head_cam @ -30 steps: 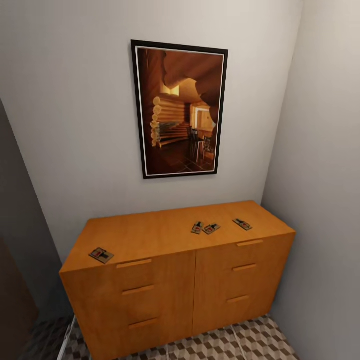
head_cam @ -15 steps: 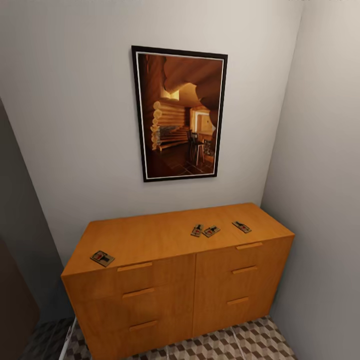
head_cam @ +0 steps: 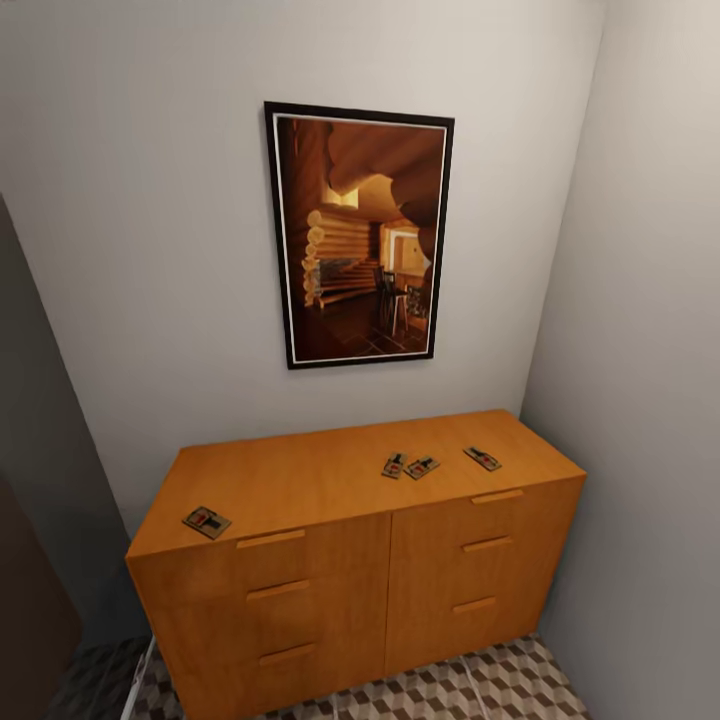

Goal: Take the four mousetraps from the cabinet in the bathroom and place them on the bathroom floor. Make sure all four end up on the same floor surface, and ensure that at least two of them are either under or directly next to the same bathroom sink.

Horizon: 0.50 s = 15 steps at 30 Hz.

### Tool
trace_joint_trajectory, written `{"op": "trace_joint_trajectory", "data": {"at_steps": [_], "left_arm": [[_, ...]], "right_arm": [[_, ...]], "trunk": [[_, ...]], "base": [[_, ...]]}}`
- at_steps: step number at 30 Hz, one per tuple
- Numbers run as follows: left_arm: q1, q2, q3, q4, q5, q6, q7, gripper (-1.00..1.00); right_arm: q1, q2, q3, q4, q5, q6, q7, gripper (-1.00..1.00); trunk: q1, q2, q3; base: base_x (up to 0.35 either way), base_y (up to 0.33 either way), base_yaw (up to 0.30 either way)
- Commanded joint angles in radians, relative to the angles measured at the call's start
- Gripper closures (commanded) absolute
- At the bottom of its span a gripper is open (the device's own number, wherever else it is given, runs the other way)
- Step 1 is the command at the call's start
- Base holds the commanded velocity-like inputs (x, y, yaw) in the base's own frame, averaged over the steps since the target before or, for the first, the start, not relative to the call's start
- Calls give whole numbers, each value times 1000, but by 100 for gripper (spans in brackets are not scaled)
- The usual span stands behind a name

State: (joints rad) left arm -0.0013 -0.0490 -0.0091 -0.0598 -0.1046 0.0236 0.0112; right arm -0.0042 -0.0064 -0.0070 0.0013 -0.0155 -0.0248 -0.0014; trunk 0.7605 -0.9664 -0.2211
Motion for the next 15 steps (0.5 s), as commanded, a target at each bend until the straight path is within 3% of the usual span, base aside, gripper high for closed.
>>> {"op": "trace_joint_trajectory", "data": {"at_steps": [1, 15], "left_arm": [[0, 0, 0, -2, -10, 2, 1, -100], [0, 0, 0, -2, -10, 4, 1, -100]], "right_arm": [[0, 0, -1, 0, -2, -3, 0, -100], [0, -1, -1, 0, -1, -3, 0, -100]], "trunk": [[-4, 6, 2], [-58, 104, 46]], "base": [[0, 0, 0], [0, 0, 0]]}}
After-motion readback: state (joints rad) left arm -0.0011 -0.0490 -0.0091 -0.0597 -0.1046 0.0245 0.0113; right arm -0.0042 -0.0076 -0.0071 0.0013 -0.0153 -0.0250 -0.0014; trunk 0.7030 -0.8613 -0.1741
